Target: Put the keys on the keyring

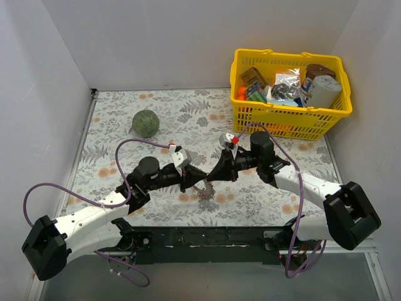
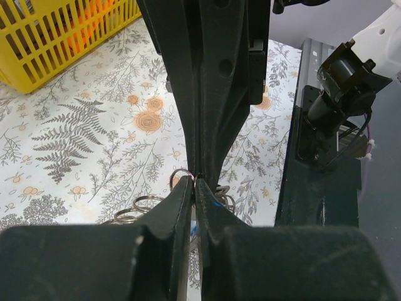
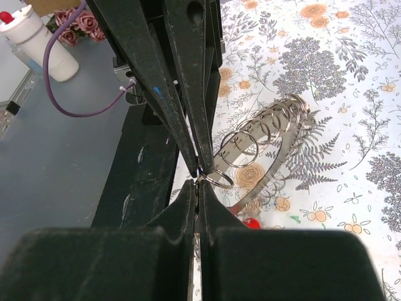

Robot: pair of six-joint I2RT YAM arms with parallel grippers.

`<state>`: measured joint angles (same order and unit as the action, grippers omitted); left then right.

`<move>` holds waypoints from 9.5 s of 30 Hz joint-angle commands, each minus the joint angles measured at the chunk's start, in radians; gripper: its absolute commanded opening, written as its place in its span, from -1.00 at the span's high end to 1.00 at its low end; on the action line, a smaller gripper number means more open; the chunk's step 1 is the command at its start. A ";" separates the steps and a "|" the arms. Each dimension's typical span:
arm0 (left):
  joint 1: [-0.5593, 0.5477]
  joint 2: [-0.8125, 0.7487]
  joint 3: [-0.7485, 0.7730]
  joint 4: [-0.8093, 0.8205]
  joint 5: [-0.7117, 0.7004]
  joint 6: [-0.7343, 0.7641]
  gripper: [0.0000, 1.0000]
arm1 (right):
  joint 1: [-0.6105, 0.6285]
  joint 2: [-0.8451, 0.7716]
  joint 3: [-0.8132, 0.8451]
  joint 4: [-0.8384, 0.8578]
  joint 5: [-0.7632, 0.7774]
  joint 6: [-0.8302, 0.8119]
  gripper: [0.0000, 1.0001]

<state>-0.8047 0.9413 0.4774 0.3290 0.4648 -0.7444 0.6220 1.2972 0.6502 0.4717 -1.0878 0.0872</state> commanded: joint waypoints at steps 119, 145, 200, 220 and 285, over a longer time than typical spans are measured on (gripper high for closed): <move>0.101 0.252 0.434 -0.610 0.356 0.206 0.57 | 0.008 -0.115 0.215 -0.596 0.051 -0.412 0.97; 0.101 0.272 0.431 -0.596 0.345 0.192 1.00 | 0.008 -0.164 0.160 -0.446 0.054 -0.323 0.50; 0.101 -0.013 -0.059 0.432 0.229 -0.182 1.00 | -0.064 -0.217 -0.009 0.096 -0.060 0.028 0.19; 0.099 0.025 -0.025 0.479 0.276 -0.217 1.00 | -0.061 -0.164 -0.052 0.334 -0.063 0.200 0.21; 0.099 0.347 0.501 -0.475 0.411 0.272 0.18 | 0.001 -0.139 0.411 -1.015 0.330 -0.460 0.97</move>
<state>-0.7040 1.3109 0.9752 -0.1974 0.8150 -0.5240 0.6186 1.1954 1.0653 -0.5846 -0.7067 -0.3527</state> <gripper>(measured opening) 0.435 0.023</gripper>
